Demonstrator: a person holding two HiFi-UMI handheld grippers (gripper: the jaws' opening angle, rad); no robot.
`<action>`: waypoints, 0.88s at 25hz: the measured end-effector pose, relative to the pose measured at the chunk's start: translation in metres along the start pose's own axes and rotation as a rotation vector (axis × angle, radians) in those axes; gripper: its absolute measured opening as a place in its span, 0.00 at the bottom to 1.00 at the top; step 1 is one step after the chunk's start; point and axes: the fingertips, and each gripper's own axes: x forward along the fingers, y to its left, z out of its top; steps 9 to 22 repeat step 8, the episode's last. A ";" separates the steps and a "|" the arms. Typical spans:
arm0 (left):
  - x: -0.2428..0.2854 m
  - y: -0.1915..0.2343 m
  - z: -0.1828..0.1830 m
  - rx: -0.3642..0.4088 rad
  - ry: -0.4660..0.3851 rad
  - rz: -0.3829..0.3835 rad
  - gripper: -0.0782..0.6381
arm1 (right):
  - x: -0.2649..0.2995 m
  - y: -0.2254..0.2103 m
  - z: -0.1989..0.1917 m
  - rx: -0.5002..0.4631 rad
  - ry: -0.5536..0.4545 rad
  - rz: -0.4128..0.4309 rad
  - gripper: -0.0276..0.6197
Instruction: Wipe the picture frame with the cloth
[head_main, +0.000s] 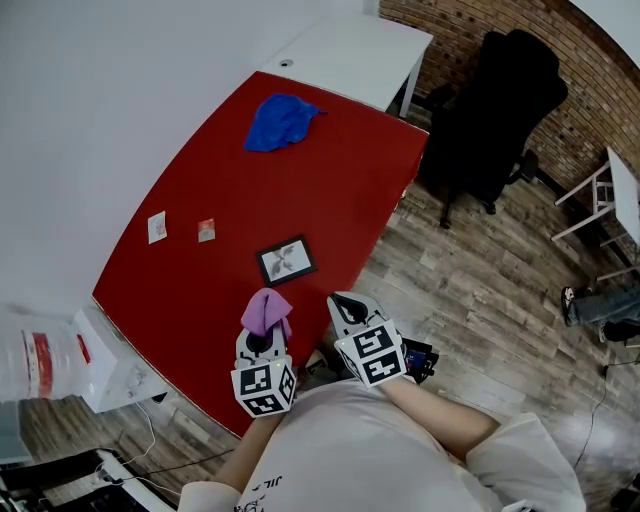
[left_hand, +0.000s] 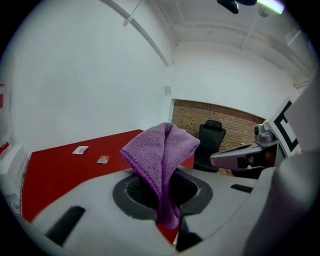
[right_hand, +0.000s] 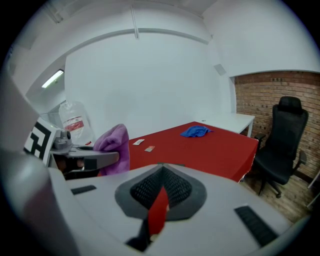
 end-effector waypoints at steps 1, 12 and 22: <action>0.000 0.000 0.000 0.001 0.000 0.000 0.20 | 0.000 0.001 0.000 -0.003 0.000 0.002 0.05; -0.006 0.000 -0.008 0.003 0.025 -0.008 0.20 | -0.005 0.006 -0.009 0.007 0.016 -0.003 0.05; -0.006 0.000 -0.008 0.003 0.025 -0.008 0.20 | -0.005 0.006 -0.009 0.007 0.016 -0.003 0.05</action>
